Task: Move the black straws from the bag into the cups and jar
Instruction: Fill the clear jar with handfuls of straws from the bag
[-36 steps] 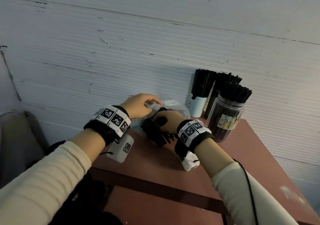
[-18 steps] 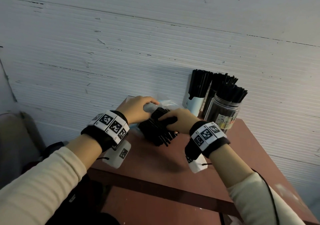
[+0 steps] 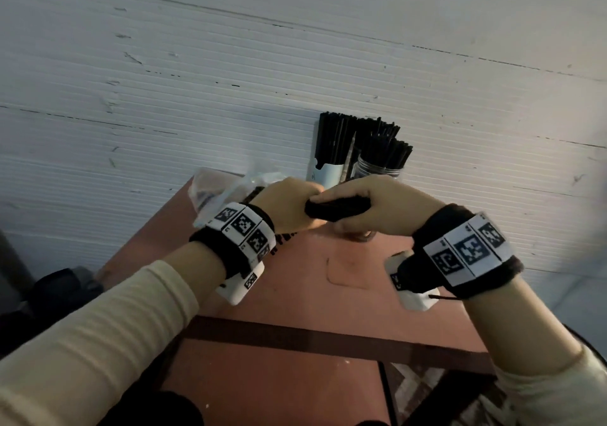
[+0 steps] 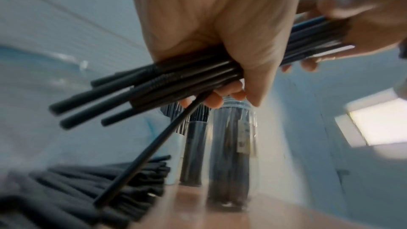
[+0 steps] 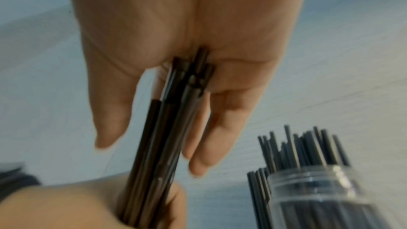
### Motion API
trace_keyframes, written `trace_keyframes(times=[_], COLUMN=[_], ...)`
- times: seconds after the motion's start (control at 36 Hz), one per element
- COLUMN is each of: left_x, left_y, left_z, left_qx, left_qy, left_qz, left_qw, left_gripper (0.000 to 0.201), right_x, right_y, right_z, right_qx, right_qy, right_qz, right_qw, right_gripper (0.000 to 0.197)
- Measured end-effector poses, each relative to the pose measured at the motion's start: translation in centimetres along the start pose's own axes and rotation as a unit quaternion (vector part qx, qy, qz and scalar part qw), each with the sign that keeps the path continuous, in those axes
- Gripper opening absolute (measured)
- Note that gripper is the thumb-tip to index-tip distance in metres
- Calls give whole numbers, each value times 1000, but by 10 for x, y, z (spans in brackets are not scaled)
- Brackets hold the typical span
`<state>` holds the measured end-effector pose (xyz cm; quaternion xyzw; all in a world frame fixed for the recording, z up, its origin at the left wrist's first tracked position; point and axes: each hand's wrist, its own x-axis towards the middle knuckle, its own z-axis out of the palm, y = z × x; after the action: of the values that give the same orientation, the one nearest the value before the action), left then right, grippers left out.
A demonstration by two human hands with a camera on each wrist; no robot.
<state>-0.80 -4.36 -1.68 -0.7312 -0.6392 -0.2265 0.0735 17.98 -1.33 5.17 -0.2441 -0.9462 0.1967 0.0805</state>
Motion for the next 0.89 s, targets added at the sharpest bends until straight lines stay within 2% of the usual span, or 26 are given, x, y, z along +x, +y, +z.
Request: trace_keyframes(times=[0.08, 0.17, 0.25, 0.33, 0.47, 0.53, 0.67, 0.72, 0.81, 0.89], left_x=[4, 9, 12, 16, 17, 16, 20, 20, 19, 17], left_y=[12, 19, 29, 34, 32, 31, 30, 28, 20, 19], left_z=[-1, 5, 10, 20, 39, 42, 39, 40, 47, 51], left_qx=[-136, -244, -333, -411, -460, -465, -472, -480, -459, -440], left_qy=[-11, 2, -12, -36, -70, -64, -25, -25, -83, -141], left_qz=[-64, -104, -136, -151, -191, -193, -180, -174, -186, -209], left_qw=[989, 964, 933, 898, 864, 862, 863, 860, 865, 862], left_gripper=[23, 27, 43, 43, 38, 35, 33, 41, 48, 33], right_x=[-9, -12, -7, 4, 24, 27, 35, 37, 39, 39], right_y=[0, 1, -1, -3, 8, 11, 12, 13, 17, 19], right_z=[-14, -24, -26, -20, 3, 7, 9, 11, 16, 20], right_qx=[-25, -36, -8, -19, -33, -28, 6, 0, -13, 12], right_qy=[117, 252, 330, 338, 263, 261, 321, 320, 293, 295], right_qz=[-26, -58, -102, -116, -91, -97, -105, -93, -79, -91], right_qw=[992, 965, 938, 934, 960, 960, 941, 943, 953, 951], right_gripper=[42, 50, 50, 44, 36, 36, 43, 43, 36, 43])
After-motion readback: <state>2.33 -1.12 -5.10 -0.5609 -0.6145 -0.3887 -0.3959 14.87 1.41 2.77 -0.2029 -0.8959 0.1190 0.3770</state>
